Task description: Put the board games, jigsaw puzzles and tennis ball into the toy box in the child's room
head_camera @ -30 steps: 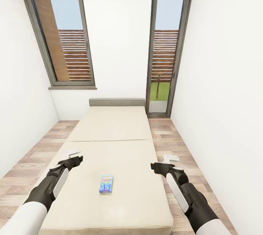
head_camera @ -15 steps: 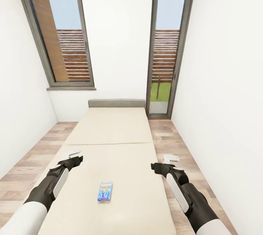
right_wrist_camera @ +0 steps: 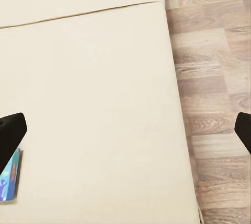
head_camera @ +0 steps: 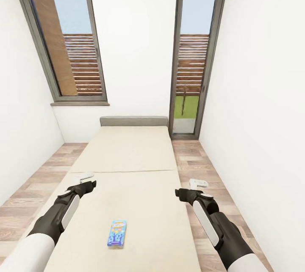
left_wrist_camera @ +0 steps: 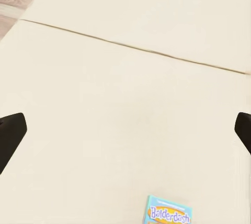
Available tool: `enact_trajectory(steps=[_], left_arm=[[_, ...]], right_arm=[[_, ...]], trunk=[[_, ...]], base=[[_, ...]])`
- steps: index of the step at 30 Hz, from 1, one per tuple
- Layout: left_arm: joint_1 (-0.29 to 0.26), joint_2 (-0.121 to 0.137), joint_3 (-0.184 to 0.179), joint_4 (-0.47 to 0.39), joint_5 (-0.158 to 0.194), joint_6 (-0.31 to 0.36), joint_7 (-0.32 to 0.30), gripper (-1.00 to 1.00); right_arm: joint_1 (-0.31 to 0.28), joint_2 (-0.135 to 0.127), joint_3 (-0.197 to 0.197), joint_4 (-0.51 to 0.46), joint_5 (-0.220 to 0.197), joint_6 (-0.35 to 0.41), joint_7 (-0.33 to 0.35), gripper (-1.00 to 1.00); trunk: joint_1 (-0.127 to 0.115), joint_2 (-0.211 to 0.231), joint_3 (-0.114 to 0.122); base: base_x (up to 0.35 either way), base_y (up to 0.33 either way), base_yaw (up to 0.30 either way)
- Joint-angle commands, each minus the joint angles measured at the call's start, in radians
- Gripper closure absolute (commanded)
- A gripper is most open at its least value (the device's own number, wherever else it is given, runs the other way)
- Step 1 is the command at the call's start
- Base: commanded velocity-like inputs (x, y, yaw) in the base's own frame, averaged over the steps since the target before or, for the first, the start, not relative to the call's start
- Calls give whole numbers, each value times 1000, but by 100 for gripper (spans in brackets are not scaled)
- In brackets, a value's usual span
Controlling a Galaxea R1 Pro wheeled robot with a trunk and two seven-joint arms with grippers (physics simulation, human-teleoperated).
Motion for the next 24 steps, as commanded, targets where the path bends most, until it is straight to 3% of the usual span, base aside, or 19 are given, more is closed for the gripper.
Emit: enact_trajectory(steps=[1,10,24], left_arm=[[-1,0,-1,-2,11,6,6,-100],[-1,0,0,-2,11,4,6,-100],[-1,-1,0,-2,11,3,6,-100]], right_arm=[[-1,-1,2,-1,-10,2,-10,-100],[-1,1,2,-1,-10,2,-10,-100],[-1,-1,2,2,-10,2,-10,-100]], trunk=[[1,-2,-2],[1,-2,-2],[1,-2,-2]], base=[[144,-215,0],[57,-63,0],[160,-1,0]])
